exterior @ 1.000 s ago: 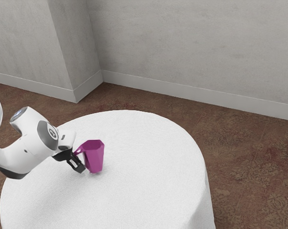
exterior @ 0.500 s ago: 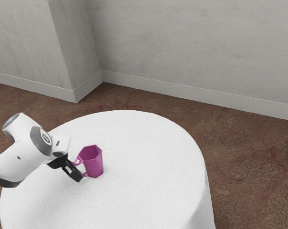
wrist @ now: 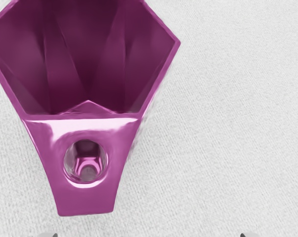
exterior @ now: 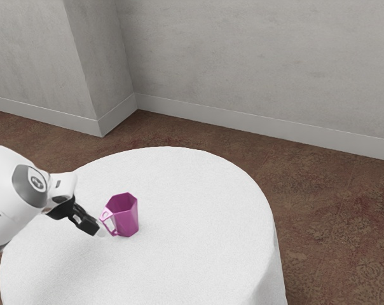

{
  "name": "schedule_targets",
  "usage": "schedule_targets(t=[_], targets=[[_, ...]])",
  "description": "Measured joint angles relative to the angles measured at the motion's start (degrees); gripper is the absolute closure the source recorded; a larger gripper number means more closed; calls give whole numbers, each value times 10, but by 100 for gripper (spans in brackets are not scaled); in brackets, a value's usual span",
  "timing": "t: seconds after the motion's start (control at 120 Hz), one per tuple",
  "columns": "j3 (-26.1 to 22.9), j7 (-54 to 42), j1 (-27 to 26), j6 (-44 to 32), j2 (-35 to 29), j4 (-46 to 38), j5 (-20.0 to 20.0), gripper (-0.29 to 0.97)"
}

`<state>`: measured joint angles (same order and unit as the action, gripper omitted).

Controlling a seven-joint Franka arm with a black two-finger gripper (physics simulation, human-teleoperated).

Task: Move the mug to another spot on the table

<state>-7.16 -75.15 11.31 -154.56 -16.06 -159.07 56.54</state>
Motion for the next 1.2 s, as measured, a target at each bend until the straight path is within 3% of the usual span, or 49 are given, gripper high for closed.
schedule_targets(t=[0.275, 0.508, 0.625, 0.808, 0.9, 1.025, 1.2], targets=[[-4, 13, 28, 7, -90, -9, -13, 20], [2, 29, 68, 9, -80, 63, -39, 7], [17, 88, 71, 37, -40, 125, -152, 4], [38, 218, 56, 160, 61, 337, -358, 2], [39, 281, 33, 226, 108, 439, -437, 1], [40, 354, 10, 302, 164, 541, -500, 1], [45, 440, -11, 379, 227, 643, -530, 0]])
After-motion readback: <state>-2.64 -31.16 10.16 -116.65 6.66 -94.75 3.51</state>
